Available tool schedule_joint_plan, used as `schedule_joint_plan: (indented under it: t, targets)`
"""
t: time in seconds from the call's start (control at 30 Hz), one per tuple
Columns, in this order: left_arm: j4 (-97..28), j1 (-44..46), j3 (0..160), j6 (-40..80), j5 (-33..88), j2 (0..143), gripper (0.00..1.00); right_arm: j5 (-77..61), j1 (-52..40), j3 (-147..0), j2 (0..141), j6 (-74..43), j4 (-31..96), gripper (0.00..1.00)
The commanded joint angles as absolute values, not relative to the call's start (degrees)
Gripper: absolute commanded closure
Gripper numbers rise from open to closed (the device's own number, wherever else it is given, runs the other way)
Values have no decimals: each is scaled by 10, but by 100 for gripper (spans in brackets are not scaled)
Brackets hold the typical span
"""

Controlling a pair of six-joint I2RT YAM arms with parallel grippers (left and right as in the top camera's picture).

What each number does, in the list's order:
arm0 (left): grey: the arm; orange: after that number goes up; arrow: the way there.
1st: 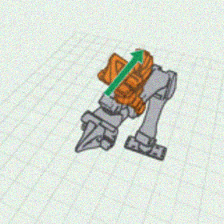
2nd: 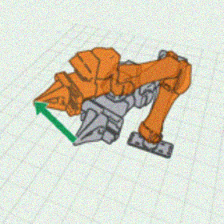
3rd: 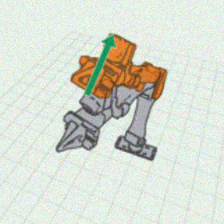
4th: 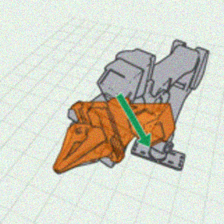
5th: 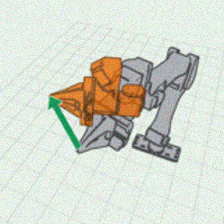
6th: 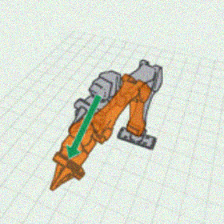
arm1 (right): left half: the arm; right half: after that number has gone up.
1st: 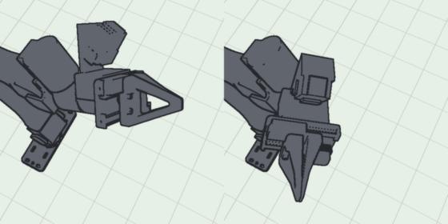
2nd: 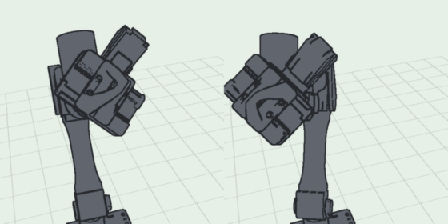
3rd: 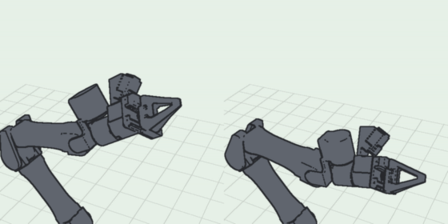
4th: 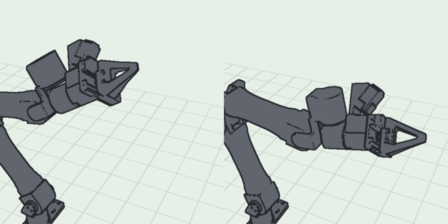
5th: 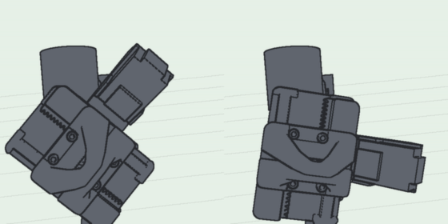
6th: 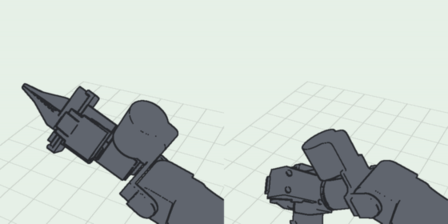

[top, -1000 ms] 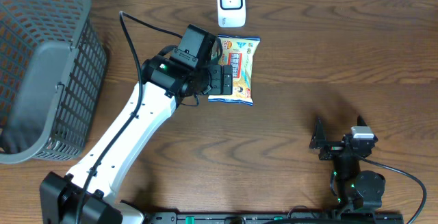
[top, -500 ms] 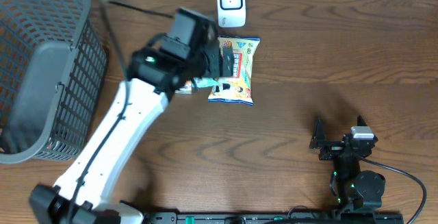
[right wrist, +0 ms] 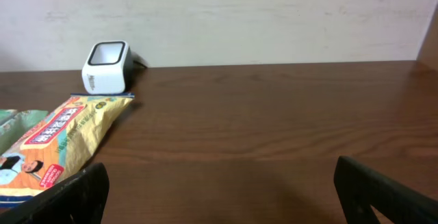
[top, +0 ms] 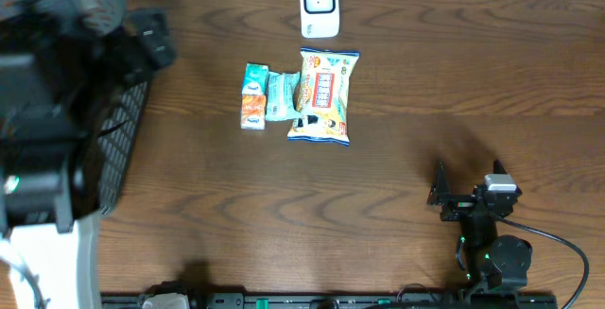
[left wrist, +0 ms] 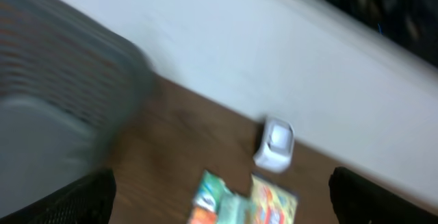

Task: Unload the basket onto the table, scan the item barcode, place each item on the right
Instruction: 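Reach into the basket and grasp the green Zam-Buk ointment tin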

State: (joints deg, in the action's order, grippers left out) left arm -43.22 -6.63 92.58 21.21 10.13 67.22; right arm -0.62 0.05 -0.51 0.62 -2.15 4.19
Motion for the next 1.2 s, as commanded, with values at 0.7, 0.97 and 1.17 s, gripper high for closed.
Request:
schedule_joint_plan:
  t: [0.7,0.97,1.17]
  targets:
    - [-675,-423,956,311,-92,1028,2,-6,3,-3,3,-25,43,1]
    - [-588,-425,846,358,-90,1049,3,-6,3,-3,3,-25,43,1]
    - [-526,-426,792,357,-77,1049,2,-6,3,-3,3,-25,43,1]
